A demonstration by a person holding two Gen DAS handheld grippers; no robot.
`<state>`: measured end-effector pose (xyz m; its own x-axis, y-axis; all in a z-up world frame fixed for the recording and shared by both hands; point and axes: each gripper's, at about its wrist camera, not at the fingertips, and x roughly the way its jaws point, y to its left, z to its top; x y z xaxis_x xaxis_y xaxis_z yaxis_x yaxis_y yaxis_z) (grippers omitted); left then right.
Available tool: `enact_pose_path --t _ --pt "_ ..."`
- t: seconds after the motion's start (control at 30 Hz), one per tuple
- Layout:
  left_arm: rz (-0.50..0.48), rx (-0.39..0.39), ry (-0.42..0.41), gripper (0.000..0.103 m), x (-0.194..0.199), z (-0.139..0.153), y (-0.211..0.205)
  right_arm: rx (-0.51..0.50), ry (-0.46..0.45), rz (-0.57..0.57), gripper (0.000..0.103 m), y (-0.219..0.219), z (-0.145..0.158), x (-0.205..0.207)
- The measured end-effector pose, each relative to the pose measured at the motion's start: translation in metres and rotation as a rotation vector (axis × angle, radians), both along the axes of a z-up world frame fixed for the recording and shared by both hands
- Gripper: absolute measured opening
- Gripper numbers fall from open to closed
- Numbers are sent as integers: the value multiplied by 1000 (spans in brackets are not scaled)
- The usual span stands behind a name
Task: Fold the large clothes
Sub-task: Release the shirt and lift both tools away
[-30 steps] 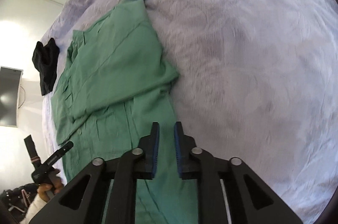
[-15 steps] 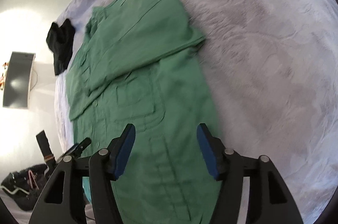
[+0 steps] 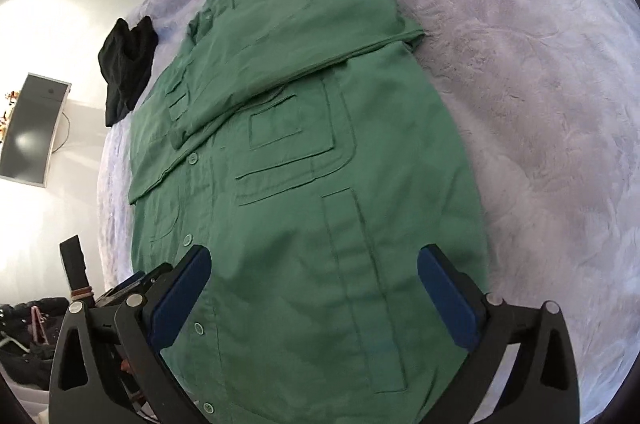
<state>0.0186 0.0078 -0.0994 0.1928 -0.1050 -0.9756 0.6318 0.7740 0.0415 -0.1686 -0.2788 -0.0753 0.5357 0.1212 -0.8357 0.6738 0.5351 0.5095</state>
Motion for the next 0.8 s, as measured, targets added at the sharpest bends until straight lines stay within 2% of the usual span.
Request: enact_pose_path --t 0.23,0.33,0.37,0.67,0.8 --pt "-9 12 -21 103 -12 16 36 10 40 20 103 27 13 3" --pt "-9 10 18 103 -11 21 51 9 46 19 103 36 18 2" --pt "-12 9 32 103 -12 26 43 7 46 14 103 39 20 1" --pt "-43 -2 49 103 -17 49 77 25 7 10 103 68 41 -2" --pt "-9 -16 72 103 -7 52 103 78 -51 -49 103 81 45 -15"
